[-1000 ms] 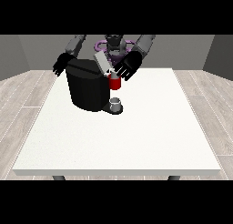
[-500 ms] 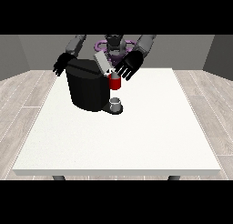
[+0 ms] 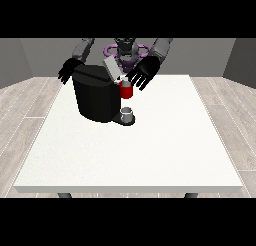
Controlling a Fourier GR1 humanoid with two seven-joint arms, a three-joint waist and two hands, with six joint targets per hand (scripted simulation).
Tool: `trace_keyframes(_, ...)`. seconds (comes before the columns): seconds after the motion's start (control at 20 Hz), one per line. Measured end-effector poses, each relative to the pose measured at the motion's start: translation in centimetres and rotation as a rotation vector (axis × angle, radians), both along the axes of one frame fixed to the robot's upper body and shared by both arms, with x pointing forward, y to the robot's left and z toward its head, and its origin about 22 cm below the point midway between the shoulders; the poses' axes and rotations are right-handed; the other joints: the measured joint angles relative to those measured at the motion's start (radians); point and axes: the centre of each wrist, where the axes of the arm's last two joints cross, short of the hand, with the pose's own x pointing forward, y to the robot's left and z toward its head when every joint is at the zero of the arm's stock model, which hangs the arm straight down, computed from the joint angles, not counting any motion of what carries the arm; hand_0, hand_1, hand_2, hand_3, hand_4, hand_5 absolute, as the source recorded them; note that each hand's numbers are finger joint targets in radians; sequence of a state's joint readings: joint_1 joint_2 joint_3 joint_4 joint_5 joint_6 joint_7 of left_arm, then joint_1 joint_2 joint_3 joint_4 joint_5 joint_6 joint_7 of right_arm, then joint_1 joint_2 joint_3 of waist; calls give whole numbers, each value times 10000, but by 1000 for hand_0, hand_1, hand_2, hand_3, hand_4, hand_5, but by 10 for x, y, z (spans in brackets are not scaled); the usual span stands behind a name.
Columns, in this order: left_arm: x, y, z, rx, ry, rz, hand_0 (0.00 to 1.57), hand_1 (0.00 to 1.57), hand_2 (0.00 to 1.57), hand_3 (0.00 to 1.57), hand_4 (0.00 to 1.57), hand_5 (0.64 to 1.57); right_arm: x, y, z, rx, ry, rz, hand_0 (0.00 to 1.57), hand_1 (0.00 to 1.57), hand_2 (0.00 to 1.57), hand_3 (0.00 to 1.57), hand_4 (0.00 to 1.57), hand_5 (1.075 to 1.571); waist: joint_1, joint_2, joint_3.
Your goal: Insert the coffee pod into the coffee machine and close the lid
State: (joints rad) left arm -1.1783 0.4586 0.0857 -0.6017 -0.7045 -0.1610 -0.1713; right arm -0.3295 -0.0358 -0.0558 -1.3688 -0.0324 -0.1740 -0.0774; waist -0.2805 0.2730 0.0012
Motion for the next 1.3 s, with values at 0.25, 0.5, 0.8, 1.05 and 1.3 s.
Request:
trace_keyframes(0.25, 0, -2, -9, 540, 450, -71, 0, 0, 0, 0, 0, 1571, 0, -7, -1, 2, 205, -97, 0, 0, 0, 0, 338, 1571, -4, -122, -4)
trace_keyframes(0.5, 0, -3, -13, 747, 576, -169, 0, 0, 0, 0, 0, 1571, -2, -5, -7, -7, 311, -209, 0, 0, 0, 0, 424, 1571, 115, -244, -10)
trace_keyframes(0.8, -1, -6, -17, 774, 730, -325, 0, 0, 0, 0, 0, 1571, -6, -8, -16, 59, 569, -354, 0, 0, 0, 0, 427, 1571, 339, -647, -11)
trace_keyframes(1.05, -3, -11, -32, 603, 1115, -416, 0, 0, 0, 0, 0, 1571, -15, -15, -32, 195, 905, -555, 0, 0, 0, 0, 434, 1571, 625, -1242, -9)
trace_keyframes(1.3, -8, -8, -68, -1013, 1763, -441, 0, 0, 0, 0, 0, 1571, -29, -25, -45, 354, 1337, -740, 0, 0, 0, 0, 399, 1571, 937, -2040, -14)
